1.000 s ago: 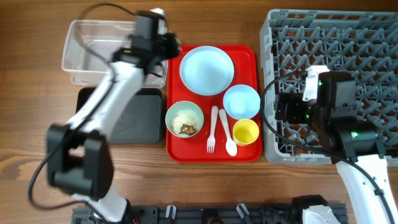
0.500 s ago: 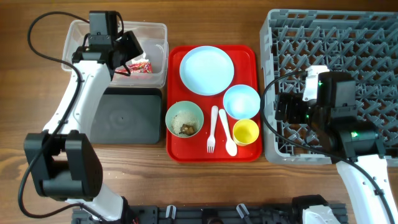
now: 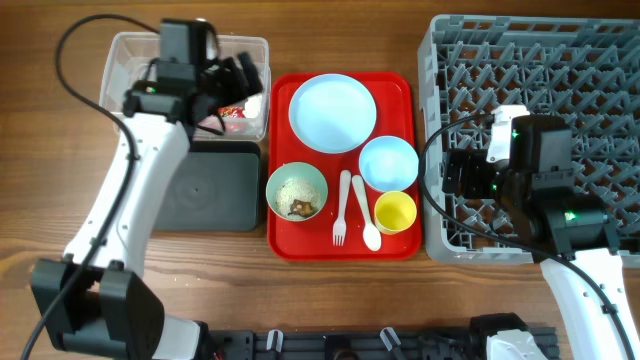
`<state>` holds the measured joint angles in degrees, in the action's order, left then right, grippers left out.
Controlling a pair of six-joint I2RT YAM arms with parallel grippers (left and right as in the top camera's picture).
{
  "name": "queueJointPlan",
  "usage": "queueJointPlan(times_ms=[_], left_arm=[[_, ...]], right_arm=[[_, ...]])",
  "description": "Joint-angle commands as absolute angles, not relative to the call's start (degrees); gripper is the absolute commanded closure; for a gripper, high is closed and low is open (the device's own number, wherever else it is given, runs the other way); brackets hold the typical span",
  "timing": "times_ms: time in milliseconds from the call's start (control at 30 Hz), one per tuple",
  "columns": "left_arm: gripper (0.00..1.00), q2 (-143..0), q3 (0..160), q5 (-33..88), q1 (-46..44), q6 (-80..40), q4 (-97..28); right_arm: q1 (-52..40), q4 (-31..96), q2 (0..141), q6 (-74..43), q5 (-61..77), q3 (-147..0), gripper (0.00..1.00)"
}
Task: Sort waste into correct bins and load items into the dishwasher rack
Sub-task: 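Grasp the rim of the green rice bowl with the left gripper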
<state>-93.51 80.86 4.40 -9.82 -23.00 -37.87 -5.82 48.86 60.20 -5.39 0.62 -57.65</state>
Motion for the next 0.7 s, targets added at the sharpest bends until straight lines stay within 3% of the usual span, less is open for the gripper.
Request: queueJointPlan(times_ms=[0,233,400,667], left_arm=[[0.0,-93.17,80.9,7.27,-13.32,-22.92,-38.65],[0.12,-94.5,80.9,8.93,-21.34,-25.08,-43.9],[0.12,-97.95,80.77,4.4,-28.23,-30.79,-50.3],[0.14,-107.15,80.68,2.92,-36.88,-34.24,-50.19]], right_arm=[[-5.93,48.88,60.16,-6.11,1.37,-58.98,0.0],[-5.93,48.77,60.16,-6.15,1.39,-58.98,0.0],[-5.93,48.8,60.16,-6.17,1.39,-58.98,0.0],[-5.93,49.15,60.16,-6.22,1.41,-58.98,0.0]])
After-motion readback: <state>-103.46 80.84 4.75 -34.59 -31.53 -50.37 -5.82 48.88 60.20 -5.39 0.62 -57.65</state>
